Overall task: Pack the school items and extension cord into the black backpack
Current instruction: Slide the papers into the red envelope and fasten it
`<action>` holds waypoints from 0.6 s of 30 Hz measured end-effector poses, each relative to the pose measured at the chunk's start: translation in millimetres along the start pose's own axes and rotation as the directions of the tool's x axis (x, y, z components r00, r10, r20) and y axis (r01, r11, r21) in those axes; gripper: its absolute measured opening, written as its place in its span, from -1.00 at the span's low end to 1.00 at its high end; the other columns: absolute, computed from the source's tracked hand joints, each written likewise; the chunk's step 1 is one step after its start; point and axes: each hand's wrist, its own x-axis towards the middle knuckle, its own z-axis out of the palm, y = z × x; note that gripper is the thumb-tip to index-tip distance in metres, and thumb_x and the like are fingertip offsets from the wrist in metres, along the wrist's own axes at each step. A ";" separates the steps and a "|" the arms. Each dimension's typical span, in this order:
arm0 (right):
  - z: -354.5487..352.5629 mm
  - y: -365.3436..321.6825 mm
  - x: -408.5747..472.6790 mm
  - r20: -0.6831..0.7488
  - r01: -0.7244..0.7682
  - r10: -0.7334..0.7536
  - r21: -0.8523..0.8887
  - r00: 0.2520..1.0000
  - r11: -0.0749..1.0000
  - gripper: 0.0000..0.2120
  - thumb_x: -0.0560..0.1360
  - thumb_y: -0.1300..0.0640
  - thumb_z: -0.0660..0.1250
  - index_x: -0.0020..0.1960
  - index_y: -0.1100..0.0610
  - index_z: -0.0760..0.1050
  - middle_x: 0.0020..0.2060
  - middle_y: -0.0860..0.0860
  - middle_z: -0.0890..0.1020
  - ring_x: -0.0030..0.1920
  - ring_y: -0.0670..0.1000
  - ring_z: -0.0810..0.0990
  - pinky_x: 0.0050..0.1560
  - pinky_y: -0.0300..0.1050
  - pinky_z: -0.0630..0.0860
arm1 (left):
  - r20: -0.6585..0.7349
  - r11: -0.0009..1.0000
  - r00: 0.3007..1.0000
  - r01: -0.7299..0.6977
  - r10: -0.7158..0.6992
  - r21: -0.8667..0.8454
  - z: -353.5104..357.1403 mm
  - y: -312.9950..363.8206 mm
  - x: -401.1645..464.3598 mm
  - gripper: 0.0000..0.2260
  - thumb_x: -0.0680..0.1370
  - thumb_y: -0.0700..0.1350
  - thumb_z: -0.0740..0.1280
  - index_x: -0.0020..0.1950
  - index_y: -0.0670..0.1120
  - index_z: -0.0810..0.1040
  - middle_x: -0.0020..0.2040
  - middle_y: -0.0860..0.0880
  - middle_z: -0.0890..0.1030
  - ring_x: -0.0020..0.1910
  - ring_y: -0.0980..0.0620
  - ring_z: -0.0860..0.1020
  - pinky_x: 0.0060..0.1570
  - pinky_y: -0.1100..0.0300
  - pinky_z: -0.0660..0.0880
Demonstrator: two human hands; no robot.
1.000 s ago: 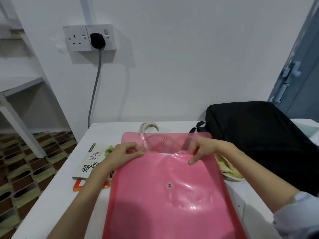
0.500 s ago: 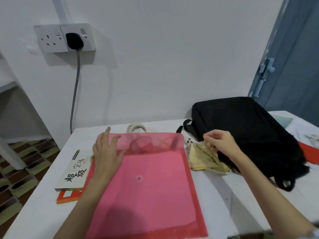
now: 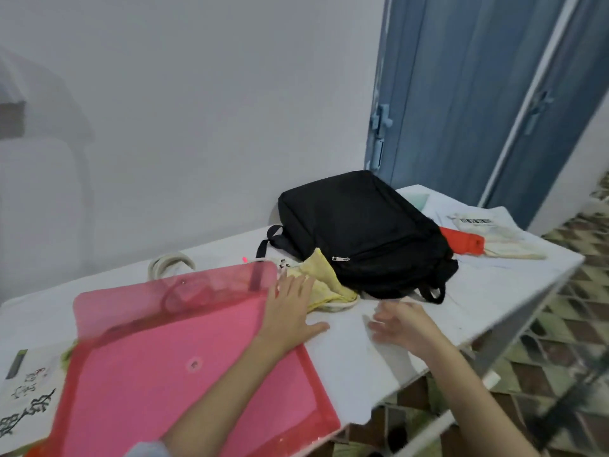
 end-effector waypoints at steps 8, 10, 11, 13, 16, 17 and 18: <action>18.9 -3.3 3.0 -0.071 -0.127 0.114 -0.214 0.991 0.969 -0.77 0.42 0.09 0.44 -0.13 0.21 0.45 -0.30 0.09 0.53 -0.59 -0.07 0.35 -0.62 -0.34 0.16 | -0.176 0.986 0.973 0.162 -0.151 0.049 25.4 -23.2 3.3 -0.72 0.43 0.13 0.15 -0.23 -0.01 0.55 -0.27 0.05 0.57 -0.29 -0.02 0.57 -0.19 0.01 0.45; 24.0 0.2 5.6 -0.068 -0.135 0.120 -0.305 0.990 0.943 -0.73 0.38 0.03 0.48 -0.24 0.18 0.46 -0.43 0.03 0.47 -0.59 -0.08 0.30 -0.59 -0.34 0.15 | -0.208 0.982 0.960 0.190 -0.188 -0.010 25.3 -27.8 1.0 -0.69 0.45 0.11 0.10 -0.24 -0.03 0.54 -0.30 0.03 0.56 -0.33 -0.02 0.56 -0.31 0.08 0.43; 26.9 3.3 7.2 -0.070 -0.126 0.109 -0.344 0.992 0.930 -0.69 0.35 0.02 0.50 -0.31 0.16 0.43 -0.48 0.03 0.43 -0.62 -0.09 0.28 -0.58 -0.34 0.16 | -0.217 0.983 0.958 0.184 -0.186 -0.028 24.5 -29.9 0.9 -0.69 0.45 0.10 0.10 -0.24 -0.04 0.54 -0.31 0.03 0.56 -0.34 -0.03 0.56 -0.34 0.11 0.42; 32.1 9.2 9.3 -0.072 -0.109 0.087 -0.423 0.994 0.900 -0.62 0.33 0.05 0.53 -0.39 0.13 0.33 -0.53 0.03 0.38 -0.67 -0.10 0.23 -0.59 -0.34 0.14 | -0.215 0.986 0.962 0.161 -0.167 -0.045 22.6 -35.1 2.4 -0.70 0.46 0.11 0.10 -0.23 -0.03 0.52 -0.33 0.04 0.55 -0.35 -0.03 0.55 -0.34 0.15 0.39; 32.5 13.4 8.9 -0.076 -0.080 0.049 -0.495 0.996 0.865 -0.51 0.36 0.11 0.50 -0.46 0.11 0.19 -0.72 -0.06 0.25 -0.75 -0.11 0.16 -0.63 -0.34 0.10 | -0.187 0.987 0.971 0.133 -0.147 -0.087 23.4 -44.6 2.8 -0.71 0.47 0.15 0.10 -0.21 0.01 0.50 -0.33 0.08 0.53 -0.35 -0.01 0.53 -0.33 0.18 0.27; 30.6 13.8 6.8 -0.071 -0.065 0.033 -0.508 0.997 0.859 -0.49 0.36 0.13 0.50 -0.47 0.10 0.17 -0.74 -0.08 0.21 -0.74 -0.11 0.16 -0.62 -0.32 0.10 | -0.174 0.984 0.974 0.128 -0.148 -0.121 24.4 -47.5 2.0 -0.71 0.48 0.15 0.09 -0.20 0.02 0.50 -0.32 0.09 0.53 -0.33 -0.01 0.52 -0.29 0.18 0.23; 26.9 14.4 3.8 -0.070 -0.052 0.018 -0.516 0.997 0.855 -0.48 0.36 0.14 0.50 -0.47 0.10 0.15 -0.73 -0.08 0.19 -0.72 -0.10 0.16 -0.59 -0.30 0.11 | -0.163 0.979 0.974 0.129 -0.155 -0.158 25.1 -49.9 1.6 -0.70 0.48 0.15 0.07 -0.18 0.02 0.50 -0.30 0.08 0.53 -0.30 -0.02 0.52 -0.26 0.16 0.20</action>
